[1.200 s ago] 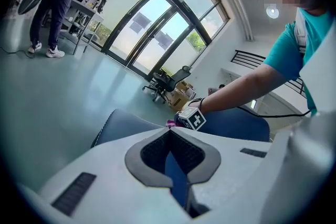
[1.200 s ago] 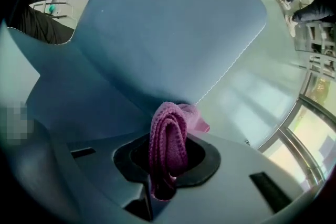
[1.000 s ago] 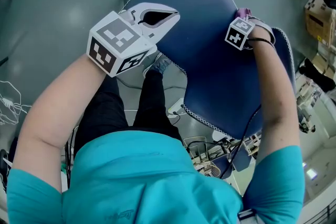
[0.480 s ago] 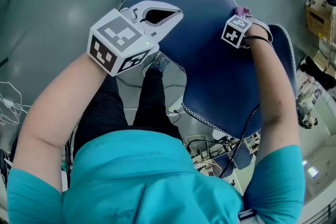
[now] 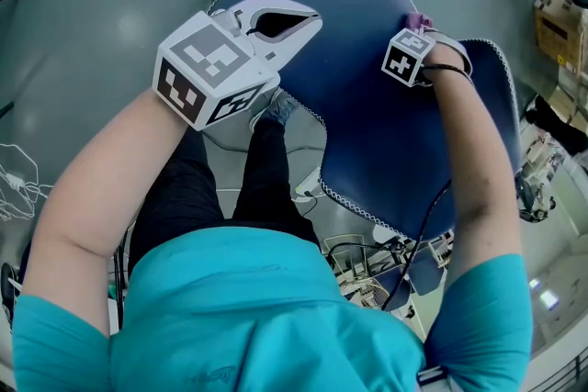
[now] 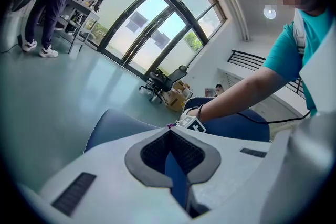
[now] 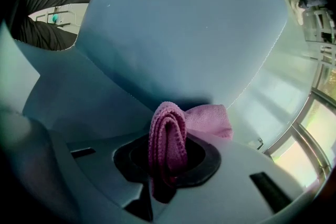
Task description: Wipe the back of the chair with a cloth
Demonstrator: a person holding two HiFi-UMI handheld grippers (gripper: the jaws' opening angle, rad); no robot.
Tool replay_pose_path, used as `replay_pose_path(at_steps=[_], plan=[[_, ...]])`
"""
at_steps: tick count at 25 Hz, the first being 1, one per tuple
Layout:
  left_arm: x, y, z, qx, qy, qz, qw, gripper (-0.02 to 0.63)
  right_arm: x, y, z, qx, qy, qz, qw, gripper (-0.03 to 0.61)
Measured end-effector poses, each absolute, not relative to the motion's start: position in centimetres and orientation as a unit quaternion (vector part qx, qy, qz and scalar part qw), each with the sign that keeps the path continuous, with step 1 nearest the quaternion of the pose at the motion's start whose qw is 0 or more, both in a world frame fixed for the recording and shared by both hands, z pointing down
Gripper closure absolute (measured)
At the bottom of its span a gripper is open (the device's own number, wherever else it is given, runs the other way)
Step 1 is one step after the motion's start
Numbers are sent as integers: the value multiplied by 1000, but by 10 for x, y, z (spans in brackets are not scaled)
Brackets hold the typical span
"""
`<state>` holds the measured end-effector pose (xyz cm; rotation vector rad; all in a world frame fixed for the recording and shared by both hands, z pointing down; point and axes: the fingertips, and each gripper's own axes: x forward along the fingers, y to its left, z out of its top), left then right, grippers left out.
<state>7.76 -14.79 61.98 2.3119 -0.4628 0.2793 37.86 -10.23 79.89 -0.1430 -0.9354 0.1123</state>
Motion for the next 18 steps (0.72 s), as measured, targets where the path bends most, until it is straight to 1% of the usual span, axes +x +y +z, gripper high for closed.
replay_pose_path(at_steps=[18], plan=[[80, -145, 617, 904, -177, 105, 374, 620, 368, -86, 801, -76, -452, 64, 887, 519]])
